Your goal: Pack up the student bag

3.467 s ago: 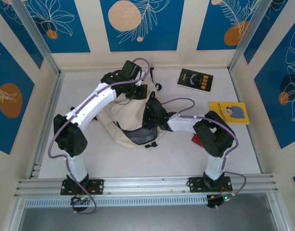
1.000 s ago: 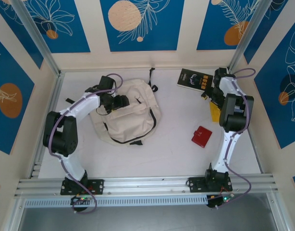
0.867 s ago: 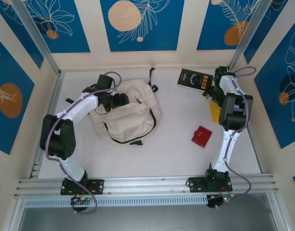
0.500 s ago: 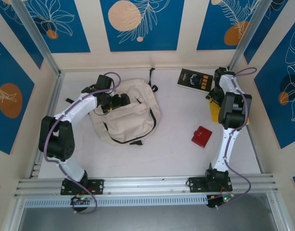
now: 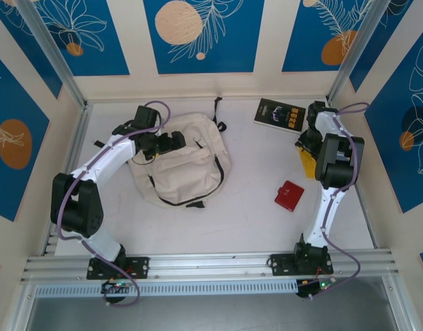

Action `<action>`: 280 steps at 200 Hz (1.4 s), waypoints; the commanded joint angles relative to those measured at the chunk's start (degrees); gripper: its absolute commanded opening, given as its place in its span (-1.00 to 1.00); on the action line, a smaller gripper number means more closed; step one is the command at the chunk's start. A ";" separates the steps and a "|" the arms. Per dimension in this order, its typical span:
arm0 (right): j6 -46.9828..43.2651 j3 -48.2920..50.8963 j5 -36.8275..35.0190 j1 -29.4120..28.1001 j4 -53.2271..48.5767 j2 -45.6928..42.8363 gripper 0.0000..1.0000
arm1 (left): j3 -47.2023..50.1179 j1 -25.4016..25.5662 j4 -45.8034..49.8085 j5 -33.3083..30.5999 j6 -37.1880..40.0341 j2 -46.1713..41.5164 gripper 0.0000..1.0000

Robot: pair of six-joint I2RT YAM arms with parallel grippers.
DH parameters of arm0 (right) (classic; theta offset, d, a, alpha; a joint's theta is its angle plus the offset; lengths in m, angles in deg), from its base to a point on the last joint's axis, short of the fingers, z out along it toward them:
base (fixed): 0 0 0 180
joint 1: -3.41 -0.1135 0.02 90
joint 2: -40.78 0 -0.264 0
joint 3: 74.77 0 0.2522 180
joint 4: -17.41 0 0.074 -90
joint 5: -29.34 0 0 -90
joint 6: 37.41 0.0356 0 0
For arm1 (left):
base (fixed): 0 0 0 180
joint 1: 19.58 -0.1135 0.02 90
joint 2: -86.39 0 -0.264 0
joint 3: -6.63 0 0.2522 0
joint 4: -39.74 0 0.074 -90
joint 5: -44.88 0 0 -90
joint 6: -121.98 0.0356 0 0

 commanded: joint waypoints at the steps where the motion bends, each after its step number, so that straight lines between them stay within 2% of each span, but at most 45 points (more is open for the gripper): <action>1: -0.51 1.34 2.71 -0.57 -2.99 -0.70 0.23 | 0.44 -0.55 1.23 0.40 1.69 -1.56 1.00; 56: 0.90 -2.62 0.94 -0.20 -2.72 -2.75 0.47 | 0.38 -0.56 1.25 0.49 1.77 -1.86 1.00; 141: 0.65 -6.87 1.53 0.22 -5.66 4.21 0.52 | 0.38 -0.55 1.25 0.76 1.96 -1.43 1.00; 188: 0.14 -5.57 2.74 0.22 -5.36 4.74 0.41 | 0.38 -0.55 1.25 0.78 2.11 -1.35 1.00; 254: -4.43 0.18 13.05 -0.94 -2.77 3.00 0.09 | 0.37 -0.55 1.07 1.27 2.16 -1.38 1.00; 280: -5.31 4.75 15.63 -3.06 -1.01 0.02 0.06 | 0.38 -0.55 0.96 1.30 2.15 -1.52 1.00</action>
